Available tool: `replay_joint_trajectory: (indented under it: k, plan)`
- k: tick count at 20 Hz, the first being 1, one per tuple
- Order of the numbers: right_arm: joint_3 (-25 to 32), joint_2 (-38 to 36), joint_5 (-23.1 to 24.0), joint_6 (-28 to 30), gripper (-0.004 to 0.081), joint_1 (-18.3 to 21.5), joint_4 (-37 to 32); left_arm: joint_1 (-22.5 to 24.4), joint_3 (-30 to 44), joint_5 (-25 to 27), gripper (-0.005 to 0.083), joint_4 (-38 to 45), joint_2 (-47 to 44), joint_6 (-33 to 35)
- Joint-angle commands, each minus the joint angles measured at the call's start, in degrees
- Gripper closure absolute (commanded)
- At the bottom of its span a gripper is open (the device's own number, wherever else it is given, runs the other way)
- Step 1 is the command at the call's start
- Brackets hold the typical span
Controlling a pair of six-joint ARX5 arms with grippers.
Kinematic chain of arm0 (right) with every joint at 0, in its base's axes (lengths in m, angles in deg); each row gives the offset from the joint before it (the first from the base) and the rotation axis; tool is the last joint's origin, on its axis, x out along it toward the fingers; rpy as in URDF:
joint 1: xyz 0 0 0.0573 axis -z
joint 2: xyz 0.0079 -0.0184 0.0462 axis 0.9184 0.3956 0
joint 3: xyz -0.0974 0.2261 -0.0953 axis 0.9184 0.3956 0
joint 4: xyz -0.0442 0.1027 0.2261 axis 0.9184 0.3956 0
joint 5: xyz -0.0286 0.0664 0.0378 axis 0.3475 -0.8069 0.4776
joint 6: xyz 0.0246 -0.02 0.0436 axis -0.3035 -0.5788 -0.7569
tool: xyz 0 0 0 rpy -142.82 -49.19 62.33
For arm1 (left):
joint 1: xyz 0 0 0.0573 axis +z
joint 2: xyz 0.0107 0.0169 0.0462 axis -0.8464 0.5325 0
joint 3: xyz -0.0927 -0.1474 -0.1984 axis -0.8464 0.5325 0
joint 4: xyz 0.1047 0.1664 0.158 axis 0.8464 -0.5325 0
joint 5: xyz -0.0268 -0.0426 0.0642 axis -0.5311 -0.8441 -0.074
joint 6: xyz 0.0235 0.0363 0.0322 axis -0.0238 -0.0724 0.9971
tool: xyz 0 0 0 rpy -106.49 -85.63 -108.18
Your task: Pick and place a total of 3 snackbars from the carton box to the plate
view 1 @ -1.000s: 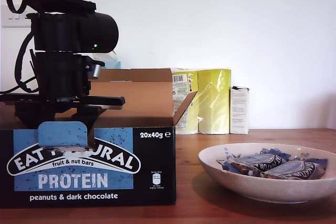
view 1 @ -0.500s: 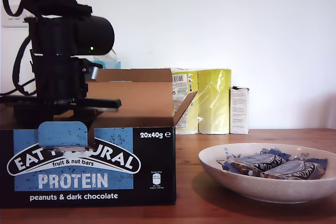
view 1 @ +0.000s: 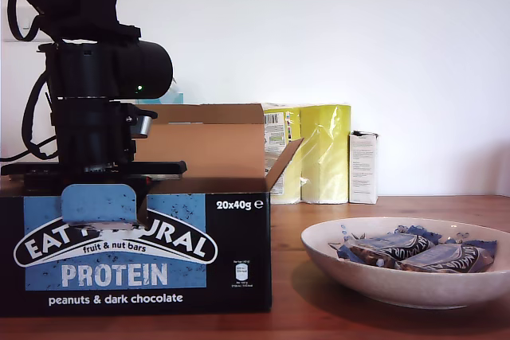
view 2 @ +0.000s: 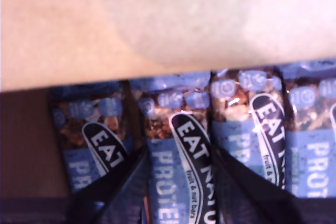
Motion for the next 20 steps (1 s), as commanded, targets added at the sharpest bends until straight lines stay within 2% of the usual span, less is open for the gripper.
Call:
replay_joint_trajectory:
  k: [1, 6, 11, 15, 20]
  plan:
    - [0.1, 0.1, -0.2, 0.1, 0.0783, 0.1, -0.6, -0.4, 0.8, -0.8, 0.0432, -1.7, 3.7, 0.7]
    - [0.1, 0.1, -0.2, 0.1, 0.0783, 0.1, -0.6, -0.1, 0.8, -0.8, 0.0440, -0.6, 5.7, 0.6]
    - [0.1, 0.1, -0.2, 0.1, 0.0783, 0.1, -1.6, -0.1, 0.7, -0.9, 0.0599, -0.3, 5.6, 0.7]
    - [0.1, 0.1, -0.2, 0.1, 0.0783, 0.1, -2.1, -0.3, 0.4, -0.8, 0.0599, -0.3, 4.4, 1.7]
    - [0.1, 0.1, -0.2, 0.3, 0.0783, 0.1, -1.7, -0.2, 0.2, -0.2, 0.0599, 0.0, -3.4, 1.8]
